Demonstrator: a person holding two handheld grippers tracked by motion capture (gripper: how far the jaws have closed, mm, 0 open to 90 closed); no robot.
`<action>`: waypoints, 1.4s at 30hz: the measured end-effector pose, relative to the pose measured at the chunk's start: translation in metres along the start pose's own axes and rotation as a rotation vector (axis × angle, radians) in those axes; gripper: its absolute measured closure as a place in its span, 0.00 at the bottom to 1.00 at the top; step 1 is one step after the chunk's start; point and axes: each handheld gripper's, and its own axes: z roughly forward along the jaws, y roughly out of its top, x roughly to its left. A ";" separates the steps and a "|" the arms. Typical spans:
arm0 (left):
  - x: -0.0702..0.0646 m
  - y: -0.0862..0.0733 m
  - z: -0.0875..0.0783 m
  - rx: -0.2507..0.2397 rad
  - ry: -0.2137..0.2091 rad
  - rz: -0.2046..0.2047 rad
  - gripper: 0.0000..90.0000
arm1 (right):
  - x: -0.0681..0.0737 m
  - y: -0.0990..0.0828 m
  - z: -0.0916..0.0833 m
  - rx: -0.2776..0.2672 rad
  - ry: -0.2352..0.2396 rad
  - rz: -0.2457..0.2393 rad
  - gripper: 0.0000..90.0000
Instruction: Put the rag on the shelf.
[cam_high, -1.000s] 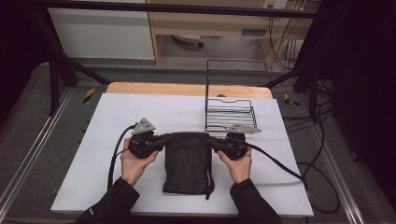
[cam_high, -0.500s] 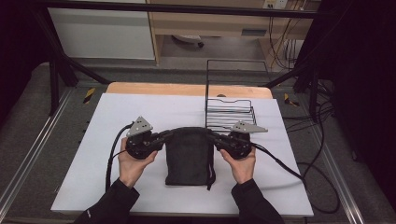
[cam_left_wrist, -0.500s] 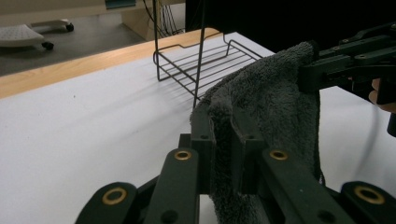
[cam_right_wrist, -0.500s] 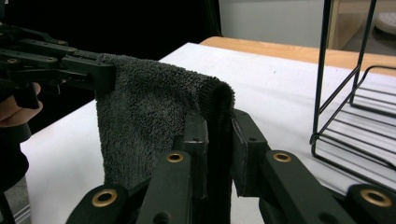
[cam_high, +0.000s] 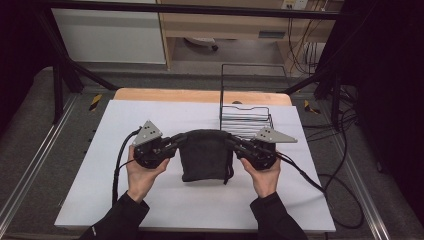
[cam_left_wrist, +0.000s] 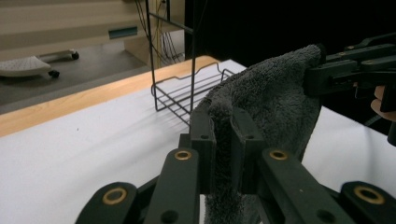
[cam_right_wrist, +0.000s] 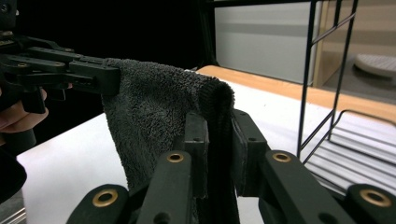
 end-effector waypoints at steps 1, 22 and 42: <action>-0.001 0.001 0.000 -0.007 -0.002 -0.002 0.91 | 0.001 0.001 -0.001 -0.005 -0.006 -0.005 0.88; -0.021 0.046 0.024 -0.138 -0.010 0.025 0.91 | -0.009 0.035 -0.034 -0.135 -0.130 -0.053 0.88; -0.040 0.101 0.056 -0.235 -0.027 0.058 0.91 | -0.028 0.075 -0.064 -0.271 -0.269 -0.077 0.88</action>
